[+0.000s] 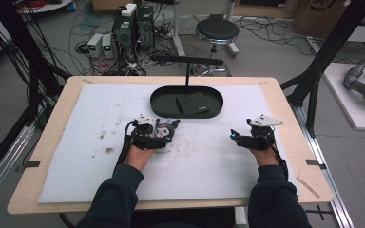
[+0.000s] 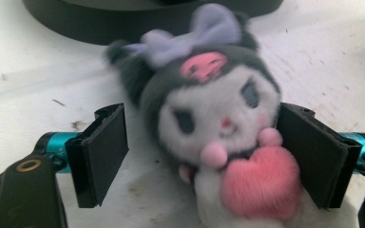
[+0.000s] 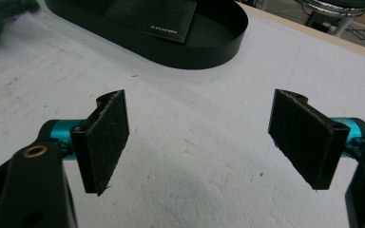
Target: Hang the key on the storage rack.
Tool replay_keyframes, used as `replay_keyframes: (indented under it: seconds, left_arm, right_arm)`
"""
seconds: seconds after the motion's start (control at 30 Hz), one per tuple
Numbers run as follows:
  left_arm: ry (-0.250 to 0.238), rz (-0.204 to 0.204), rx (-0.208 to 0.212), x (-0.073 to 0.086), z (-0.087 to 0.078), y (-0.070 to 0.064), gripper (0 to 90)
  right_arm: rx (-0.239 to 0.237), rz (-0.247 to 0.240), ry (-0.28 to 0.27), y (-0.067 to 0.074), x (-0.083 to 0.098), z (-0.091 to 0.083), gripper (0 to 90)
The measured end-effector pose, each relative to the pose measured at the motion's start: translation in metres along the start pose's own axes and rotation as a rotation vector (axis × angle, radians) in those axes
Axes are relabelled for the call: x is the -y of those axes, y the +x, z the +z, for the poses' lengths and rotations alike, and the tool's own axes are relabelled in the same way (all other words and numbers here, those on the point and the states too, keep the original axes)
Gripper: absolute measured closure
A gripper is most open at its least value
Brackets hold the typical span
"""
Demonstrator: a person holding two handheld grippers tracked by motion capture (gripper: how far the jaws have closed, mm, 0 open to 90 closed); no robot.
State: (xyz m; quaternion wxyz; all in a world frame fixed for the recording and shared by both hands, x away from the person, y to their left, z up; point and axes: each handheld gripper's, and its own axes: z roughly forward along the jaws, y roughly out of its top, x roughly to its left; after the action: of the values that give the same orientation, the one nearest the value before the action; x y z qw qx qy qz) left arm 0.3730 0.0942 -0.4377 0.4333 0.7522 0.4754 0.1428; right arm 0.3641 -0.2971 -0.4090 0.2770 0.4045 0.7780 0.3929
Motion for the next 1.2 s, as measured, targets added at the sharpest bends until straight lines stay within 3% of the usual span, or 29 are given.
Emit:
replay_keyframes:
  seconds: [0.03,0.17,0.27,0.3,0.33,0.5,0.6,0.63,0.7,0.8,0.87,0.97,1.03,1.07,1.2]
  left_arm:
    - [0.000,0.024,-0.028,-0.001,0.000,-0.004,19.7]
    - [0.003,0.069,-0.029,-0.001,-0.001,-0.011,21.7]
    - [0.022,0.139,-0.044,-0.001,-0.001,-0.019,22.1]
    - [0.023,0.130,-0.023,-0.001,0.000,-0.017,25.7]
    - [0.020,0.116,-0.008,-0.002,0.001,-0.016,36.2]
    - [0.030,0.053,0.044,-0.004,0.001,-0.007,44.2]
    - [0.030,0.054,0.059,-0.005,-0.001,-0.005,48.6]
    - [0.014,0.071,0.060,-0.007,-0.007,-0.002,51.6]
    - [-0.014,0.041,0.090,-0.010,-0.014,0.006,52.8]
    - [-0.038,0.028,0.116,-0.015,-0.022,0.015,53.2]
    - [-0.077,0.006,0.157,-0.031,-0.039,0.030,53.2]
    - [-0.105,-0.006,0.170,-0.045,-0.051,0.039,53.2]
    - [-0.127,0.009,0.160,-0.067,-0.066,0.047,53.1]
    - [-0.127,0.009,0.160,-0.067,-0.066,0.047,53.1]
    - [-0.160,0.029,0.138,-0.100,-0.078,0.053,53.1]
  right_arm:
    - [0.003,-0.003,-0.003,0.001,-0.001,-0.001,21.7]
    - [0.007,-0.014,-0.016,0.002,-0.004,-0.003,21.8]
    - [0.007,-0.009,-0.006,0.001,-0.003,-0.001,21.8]
    - [0.004,-0.011,-0.001,0.001,-0.003,0.000,22.2]
    - [0.001,-0.013,0.002,0.001,-0.003,0.000,24.4]
    - [0.002,-0.017,-0.008,0.000,-0.003,-0.001,25.1]
    - [0.003,-0.006,-0.012,-0.001,-0.003,-0.002,25.0]
    - [0.005,-0.002,-0.011,-0.002,-0.002,-0.003,25.0]
    - [0.006,-0.005,-0.011,-0.003,-0.001,-0.004,25.0]
    - [0.009,0.001,-0.011,-0.004,0.000,-0.005,25.0]
    - [0.009,0.007,-0.013,-0.005,0.000,-0.005,25.0]
    - [0.009,0.009,-0.018,-0.005,0.000,-0.005,25.0]
    - [0.008,0.004,-0.017,-0.005,0.000,-0.005,25.0]
    - [0.008,0.004,-0.017,-0.005,0.000,-0.005,25.0]
    - [0.003,0.015,-0.027,-0.006,-0.001,-0.006,25.0]
